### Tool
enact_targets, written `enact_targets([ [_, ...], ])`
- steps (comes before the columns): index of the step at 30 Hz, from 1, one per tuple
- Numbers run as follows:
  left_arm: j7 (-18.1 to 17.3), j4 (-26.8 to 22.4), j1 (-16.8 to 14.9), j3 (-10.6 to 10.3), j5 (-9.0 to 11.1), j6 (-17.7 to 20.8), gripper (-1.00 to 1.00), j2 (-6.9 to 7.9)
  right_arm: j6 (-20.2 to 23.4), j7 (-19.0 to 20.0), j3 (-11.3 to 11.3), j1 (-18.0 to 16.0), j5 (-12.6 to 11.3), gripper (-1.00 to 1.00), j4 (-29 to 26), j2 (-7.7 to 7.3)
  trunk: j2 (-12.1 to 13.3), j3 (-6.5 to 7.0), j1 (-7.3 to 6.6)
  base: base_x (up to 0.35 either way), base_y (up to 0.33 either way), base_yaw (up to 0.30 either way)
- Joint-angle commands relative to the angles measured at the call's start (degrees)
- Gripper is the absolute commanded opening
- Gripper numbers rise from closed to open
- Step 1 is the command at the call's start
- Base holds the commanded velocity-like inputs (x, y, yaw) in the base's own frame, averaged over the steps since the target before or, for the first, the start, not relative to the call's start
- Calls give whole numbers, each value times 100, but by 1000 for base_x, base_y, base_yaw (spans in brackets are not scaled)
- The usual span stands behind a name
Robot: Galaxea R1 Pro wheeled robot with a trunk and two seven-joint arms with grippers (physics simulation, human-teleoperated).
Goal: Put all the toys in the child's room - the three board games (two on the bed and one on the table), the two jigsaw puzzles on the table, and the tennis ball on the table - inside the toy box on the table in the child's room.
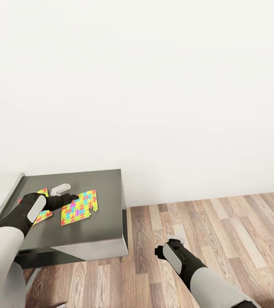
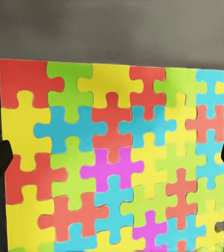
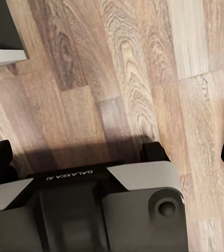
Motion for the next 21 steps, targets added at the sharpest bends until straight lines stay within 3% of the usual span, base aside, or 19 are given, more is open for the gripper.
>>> enact_targets([
  [1, -1, 91, 2, -1, -10, 25, 100, 0, 18, -53, 48, -6, -60, 100, -9, -7, -7, -20, 5, 0, 0, 0],
  [21, 22, 91, 2, -4, -14, -13, 100, -4, -37, -51, 26, 41, -64, 100, -18, -54, -7, -121, 5, 0, 0, 0],
])
